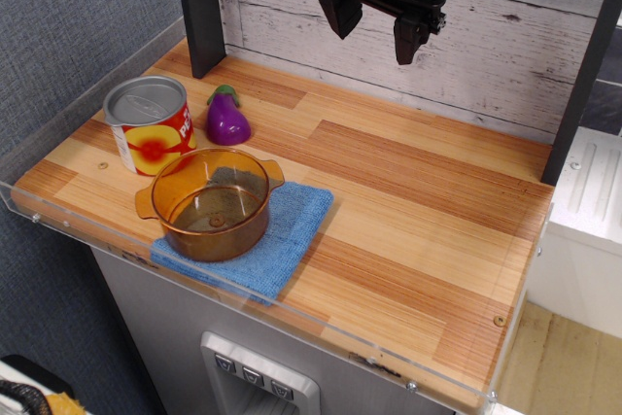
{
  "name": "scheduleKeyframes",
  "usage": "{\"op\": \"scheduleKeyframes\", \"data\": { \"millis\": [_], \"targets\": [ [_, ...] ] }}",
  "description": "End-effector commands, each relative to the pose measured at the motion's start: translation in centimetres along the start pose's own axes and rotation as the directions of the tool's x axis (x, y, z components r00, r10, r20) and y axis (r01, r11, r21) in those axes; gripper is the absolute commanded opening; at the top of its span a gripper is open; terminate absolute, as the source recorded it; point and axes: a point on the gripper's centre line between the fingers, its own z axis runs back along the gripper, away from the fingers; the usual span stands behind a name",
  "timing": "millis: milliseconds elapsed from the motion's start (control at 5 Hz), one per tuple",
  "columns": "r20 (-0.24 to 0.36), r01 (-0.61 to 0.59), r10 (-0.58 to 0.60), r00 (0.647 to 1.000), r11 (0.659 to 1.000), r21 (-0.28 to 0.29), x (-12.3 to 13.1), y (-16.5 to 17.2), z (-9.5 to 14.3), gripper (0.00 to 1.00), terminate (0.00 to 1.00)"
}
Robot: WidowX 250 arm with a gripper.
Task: Put the egg plant on the right side of the table
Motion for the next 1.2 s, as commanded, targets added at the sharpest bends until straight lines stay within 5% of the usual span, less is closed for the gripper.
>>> {"op": "scheduleKeyframes", "data": {
  "millis": [0, 400, 600, 800, 1000],
  "targets": [
    [0.000, 0.000, 0.000, 1.000, 1.000, 0.000, 0.0, 0.0, 0.0, 1.00, 0.00],
    [-0.049, -0.176, 0.181, 0.982, 0.980, 0.090, -1.0, 4.7, -0.7, 1.00, 0.00],
    [-0.074, -0.244, 0.263, 0.962, 0.948, 0.203, -1.8, 7.9, -1.0, 1.00, 0.00],
    [-0.126, -0.317, 0.358, 0.925, 0.912, 0.259, -2.7, 11.4, -2.0, 1.00, 0.00],
    [-0.183, -0.346, 0.402, 0.897, 0.897, 0.276, -3.9, 13.6, -2.9, 1.00, 0.00]
  ]
}}
